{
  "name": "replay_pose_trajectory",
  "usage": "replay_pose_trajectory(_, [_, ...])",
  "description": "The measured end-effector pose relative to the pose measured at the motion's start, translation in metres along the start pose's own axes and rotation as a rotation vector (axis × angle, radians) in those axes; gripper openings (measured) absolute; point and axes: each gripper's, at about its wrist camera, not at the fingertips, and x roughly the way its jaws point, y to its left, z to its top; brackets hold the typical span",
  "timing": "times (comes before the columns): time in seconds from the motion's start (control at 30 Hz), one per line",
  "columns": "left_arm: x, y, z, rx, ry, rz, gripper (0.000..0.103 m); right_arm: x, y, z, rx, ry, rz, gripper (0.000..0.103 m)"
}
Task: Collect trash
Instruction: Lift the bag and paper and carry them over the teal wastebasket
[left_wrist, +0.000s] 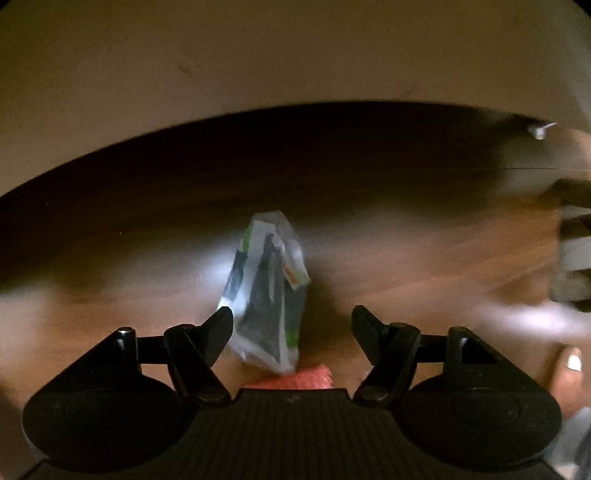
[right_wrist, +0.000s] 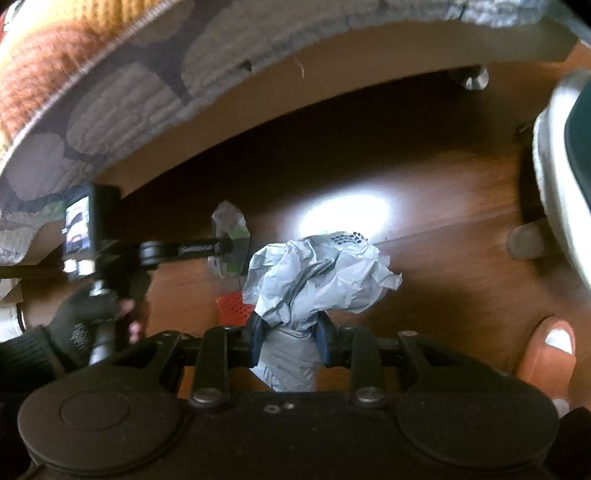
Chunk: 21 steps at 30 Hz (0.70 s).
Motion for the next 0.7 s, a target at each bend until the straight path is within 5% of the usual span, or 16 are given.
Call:
replay_pose_trajectory(0.27, [0.048, -0.003, 0.007, 0.003, 0.005, 0.061, 0.068, 0.02, -0.004, -0.002, 0.017, 0.049, -0.002, 0.029])
replay_pose_trajectory(0.33, [0.054, -0.002, 0.007, 0.0, 0.006, 0.057, 0.055, 0.02, -0.004, 0.003, 0.025, 0.062, -0.002, 0.029])
replay_pose_trajectory(0.7, [0.06, 0.006, 0.014, -0.069, 0.007, 0.073, 0.017, 0.03, 0.003, 0.004, 0.008, 0.079, -0.01, 0.029])
